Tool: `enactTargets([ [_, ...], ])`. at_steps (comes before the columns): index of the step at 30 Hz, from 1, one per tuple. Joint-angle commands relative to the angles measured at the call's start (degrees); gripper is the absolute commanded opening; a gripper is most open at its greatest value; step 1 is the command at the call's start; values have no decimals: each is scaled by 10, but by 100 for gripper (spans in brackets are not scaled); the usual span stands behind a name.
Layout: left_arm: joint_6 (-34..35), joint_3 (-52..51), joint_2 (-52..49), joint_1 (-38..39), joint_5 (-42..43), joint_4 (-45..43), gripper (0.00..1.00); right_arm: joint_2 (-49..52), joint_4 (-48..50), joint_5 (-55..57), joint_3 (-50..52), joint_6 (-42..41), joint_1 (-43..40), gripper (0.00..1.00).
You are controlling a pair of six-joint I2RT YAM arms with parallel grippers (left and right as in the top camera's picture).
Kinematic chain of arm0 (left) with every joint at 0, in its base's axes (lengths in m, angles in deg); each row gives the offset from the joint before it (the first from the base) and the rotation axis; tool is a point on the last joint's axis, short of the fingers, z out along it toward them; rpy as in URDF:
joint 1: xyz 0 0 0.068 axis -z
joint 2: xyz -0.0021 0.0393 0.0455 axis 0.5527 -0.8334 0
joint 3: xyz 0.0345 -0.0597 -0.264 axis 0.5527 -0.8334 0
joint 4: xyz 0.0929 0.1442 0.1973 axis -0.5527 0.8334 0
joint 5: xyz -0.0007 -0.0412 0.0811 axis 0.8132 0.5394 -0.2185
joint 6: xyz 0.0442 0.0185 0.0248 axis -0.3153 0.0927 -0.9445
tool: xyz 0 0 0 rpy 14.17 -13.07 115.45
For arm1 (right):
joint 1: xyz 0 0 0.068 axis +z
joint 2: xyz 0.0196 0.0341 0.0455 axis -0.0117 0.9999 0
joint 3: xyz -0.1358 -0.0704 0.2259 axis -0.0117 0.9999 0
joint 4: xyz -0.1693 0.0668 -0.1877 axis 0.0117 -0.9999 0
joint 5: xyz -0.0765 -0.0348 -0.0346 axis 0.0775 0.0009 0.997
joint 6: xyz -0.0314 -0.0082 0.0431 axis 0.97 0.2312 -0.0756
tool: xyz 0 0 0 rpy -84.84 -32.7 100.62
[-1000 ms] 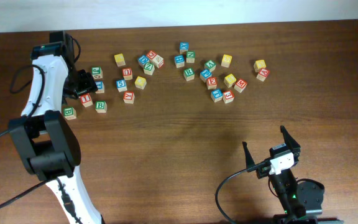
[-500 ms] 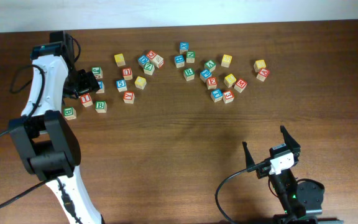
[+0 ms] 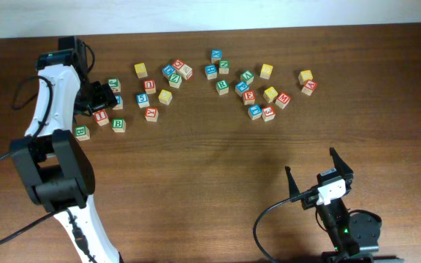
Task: Spell out ICRA
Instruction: 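Lower the open left gripper onto the red-faced I block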
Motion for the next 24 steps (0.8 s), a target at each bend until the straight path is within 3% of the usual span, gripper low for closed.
enactTargets([
  [1,1,-2,-7,-3,-9,-4,100,-4,-3,-7,3,-2,3,98],
  [3,1,-2,-7,-3,-9,-5,99,-4,-3,-7,3,-3,3,98],
  [11,1,-31,-7,-3,-8,-38,75,-4,-3,-7,3,-2,3,98],
  [17,2,-65,-7,-3,-8,-85,75,-4,-3,-7,3,-2,3,98],
  [24,2,-108,-7,-3,-8,-141,62,-4,-3,-7,3,-2,3,98],
])
